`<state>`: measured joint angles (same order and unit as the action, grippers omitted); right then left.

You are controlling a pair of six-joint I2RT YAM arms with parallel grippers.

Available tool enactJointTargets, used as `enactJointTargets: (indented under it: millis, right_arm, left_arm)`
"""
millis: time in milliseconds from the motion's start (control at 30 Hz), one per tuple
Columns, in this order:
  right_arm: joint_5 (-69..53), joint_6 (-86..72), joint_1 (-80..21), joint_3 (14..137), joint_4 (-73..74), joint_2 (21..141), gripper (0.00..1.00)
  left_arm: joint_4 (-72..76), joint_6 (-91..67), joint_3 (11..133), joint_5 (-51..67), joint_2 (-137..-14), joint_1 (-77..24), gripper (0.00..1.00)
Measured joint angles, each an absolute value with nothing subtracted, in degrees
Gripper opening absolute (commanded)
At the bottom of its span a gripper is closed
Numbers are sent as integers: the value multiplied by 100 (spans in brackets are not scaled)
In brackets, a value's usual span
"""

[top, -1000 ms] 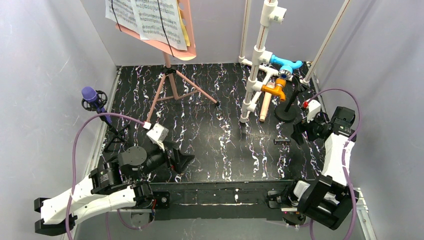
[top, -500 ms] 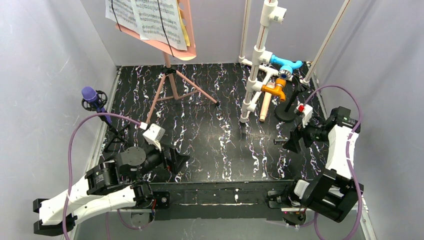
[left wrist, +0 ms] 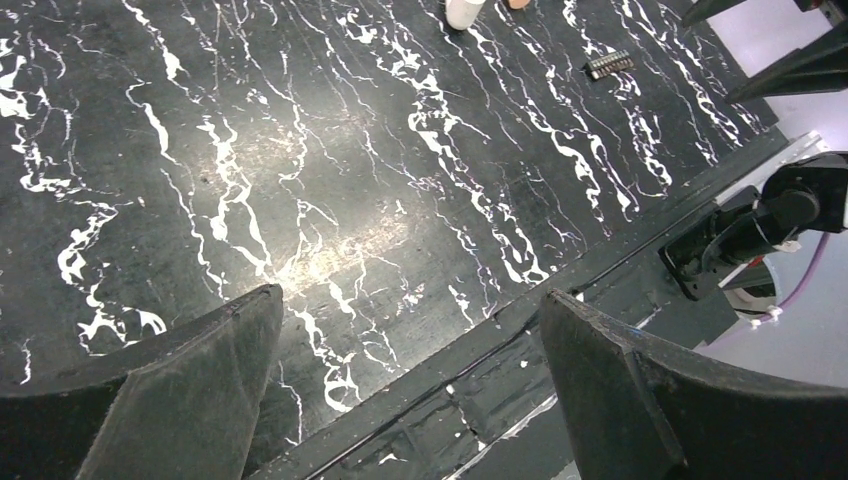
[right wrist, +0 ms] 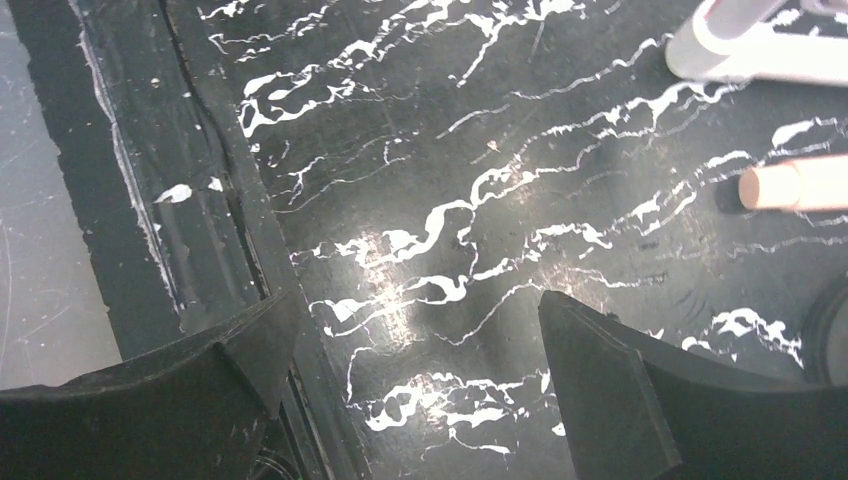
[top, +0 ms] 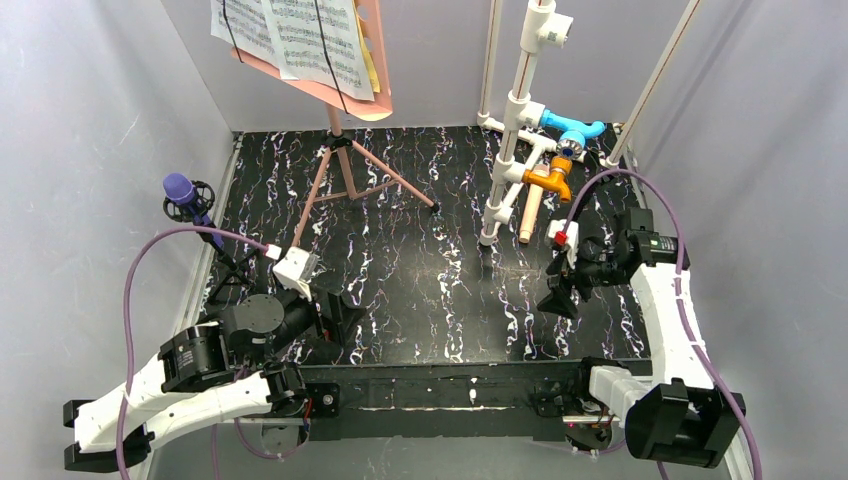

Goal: Pack up the instrument practice props
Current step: Pick up the microphone stand with the microphone from the center of the board.

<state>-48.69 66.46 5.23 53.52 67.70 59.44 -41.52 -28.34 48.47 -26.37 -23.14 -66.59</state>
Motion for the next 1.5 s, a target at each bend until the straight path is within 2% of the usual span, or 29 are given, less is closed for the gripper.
enactJointTargets:
  millis: [533,767,1033,1500]
  right_arm:
    - [-5542,6960,-906,4899,6425,6064,98]
    - [-5430,6746,-1623,4475,5769,6139,98]
    - [-5227,6254,-1846,4322,4978,6309,98]
    - [-5065,6007,-1916,4219,4644,6294,98]
  left_arm:
    - [-4550,-2650,4890,-3413,-2499,-6659,100]
    - [-4550,-2440,4890,-4036,-2611,-6659,100]
    - [-4775,-2526,4950,-4525,-2231,-6659,100]
    - [-6237,-2681,6816,-5216,-2556,-6659,100]
